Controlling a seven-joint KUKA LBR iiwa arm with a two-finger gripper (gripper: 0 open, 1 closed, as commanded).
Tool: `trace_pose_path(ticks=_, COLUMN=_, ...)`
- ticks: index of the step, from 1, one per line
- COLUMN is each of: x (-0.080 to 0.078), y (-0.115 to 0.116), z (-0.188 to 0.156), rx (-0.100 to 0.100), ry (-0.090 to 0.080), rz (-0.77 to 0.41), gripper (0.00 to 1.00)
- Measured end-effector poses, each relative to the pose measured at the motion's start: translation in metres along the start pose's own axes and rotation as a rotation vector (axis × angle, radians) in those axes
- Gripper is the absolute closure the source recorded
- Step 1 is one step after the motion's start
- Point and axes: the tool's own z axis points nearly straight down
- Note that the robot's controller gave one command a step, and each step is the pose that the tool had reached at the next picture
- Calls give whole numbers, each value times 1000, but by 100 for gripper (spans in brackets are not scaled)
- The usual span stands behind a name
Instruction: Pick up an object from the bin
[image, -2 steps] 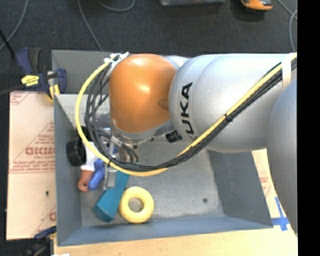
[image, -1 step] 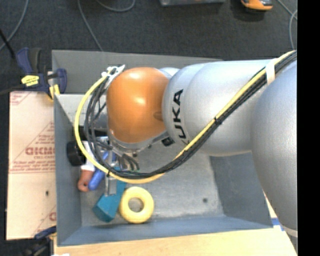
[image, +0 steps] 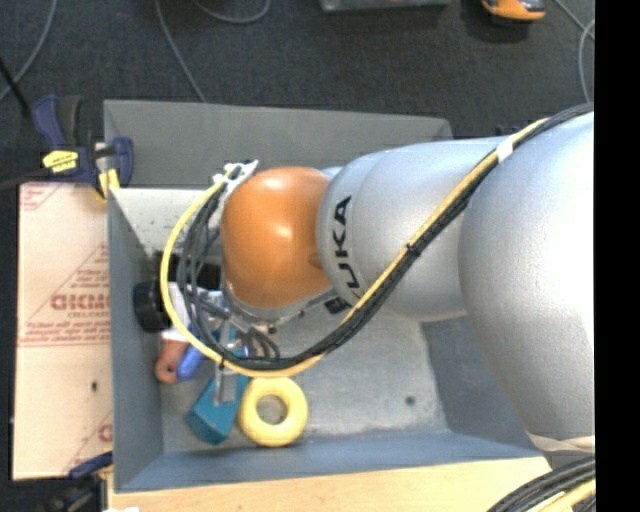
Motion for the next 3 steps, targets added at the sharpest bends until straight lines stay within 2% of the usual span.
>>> trace_pose_path(ticks=1, x=-10, y=-4, z=31, rx=2, ry=2, rz=-20, gripper=0)
trace_pose_path(ticks=2, x=-3, y=-15, z=39, rx=1, ry=0, rz=-215, gripper=0)
trace_pose_path(ticks=3, x=25, y=-27, z=48, rx=1, ry=0, rz=-21, gripper=0)
